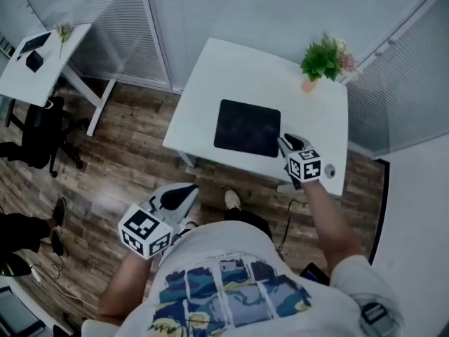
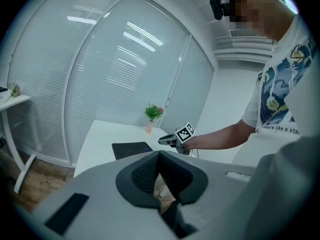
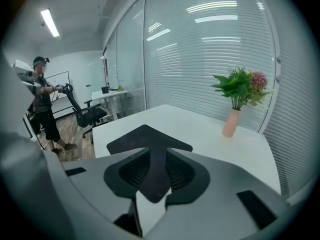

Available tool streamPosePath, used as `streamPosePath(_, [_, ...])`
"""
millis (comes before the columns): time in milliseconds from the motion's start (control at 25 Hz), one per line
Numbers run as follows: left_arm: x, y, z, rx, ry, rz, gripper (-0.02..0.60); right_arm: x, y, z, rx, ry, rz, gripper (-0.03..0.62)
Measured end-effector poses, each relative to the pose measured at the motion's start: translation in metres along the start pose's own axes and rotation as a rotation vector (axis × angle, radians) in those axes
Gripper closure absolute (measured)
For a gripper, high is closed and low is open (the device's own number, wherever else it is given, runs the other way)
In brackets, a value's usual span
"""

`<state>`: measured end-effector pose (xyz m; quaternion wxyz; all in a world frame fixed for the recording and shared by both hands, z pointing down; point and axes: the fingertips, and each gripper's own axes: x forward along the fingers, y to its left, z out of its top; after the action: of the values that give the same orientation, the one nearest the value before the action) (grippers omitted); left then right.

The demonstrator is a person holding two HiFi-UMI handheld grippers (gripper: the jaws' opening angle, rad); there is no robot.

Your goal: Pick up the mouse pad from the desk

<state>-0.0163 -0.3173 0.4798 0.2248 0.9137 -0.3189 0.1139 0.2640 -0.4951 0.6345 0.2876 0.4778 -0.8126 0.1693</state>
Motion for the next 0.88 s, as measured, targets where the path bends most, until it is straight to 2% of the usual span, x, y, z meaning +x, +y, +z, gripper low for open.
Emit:
streamPosePath(240, [0.033,0.013,0.018,-0.027,-0.009,0.070,0.580,0.053,-0.048,0.003,-0.031,0.054,0.033,0.487])
streamPosePath(400, [0.061,0.014,0.025,-0.029,-0.002,0.088,0.579,0.079,-0.070,0.007,-0.041,0.065,0.051,0.487])
streamPosePath(640, [0.094,0.014,0.041,-0.055,0.010,0.111,0.580,0.112,-0.092,0.005,-0.059,0.105,0.083,0.474])
streamPosePath(880, [0.113,0.022,0.040,-0.081,0.028,0.150,0.580,0.144,-0.105,-0.006,-0.050,0.145,0.105,0.446])
